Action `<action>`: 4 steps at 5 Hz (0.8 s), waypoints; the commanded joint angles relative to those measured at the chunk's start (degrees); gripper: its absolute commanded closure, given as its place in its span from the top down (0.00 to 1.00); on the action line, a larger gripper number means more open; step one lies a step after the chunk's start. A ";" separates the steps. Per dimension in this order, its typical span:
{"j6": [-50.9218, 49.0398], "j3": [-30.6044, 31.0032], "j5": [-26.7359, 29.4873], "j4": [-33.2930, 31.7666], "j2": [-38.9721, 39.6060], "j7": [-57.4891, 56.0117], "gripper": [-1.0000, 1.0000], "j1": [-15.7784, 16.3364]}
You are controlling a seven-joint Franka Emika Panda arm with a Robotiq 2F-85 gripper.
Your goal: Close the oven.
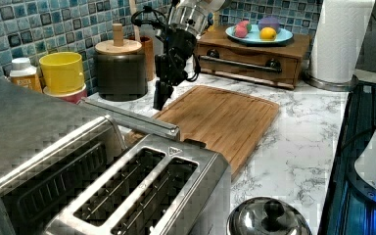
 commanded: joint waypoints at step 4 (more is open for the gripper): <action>-2.90 5.79 -1.80 18.61 8.21 4.38 0.00 2.73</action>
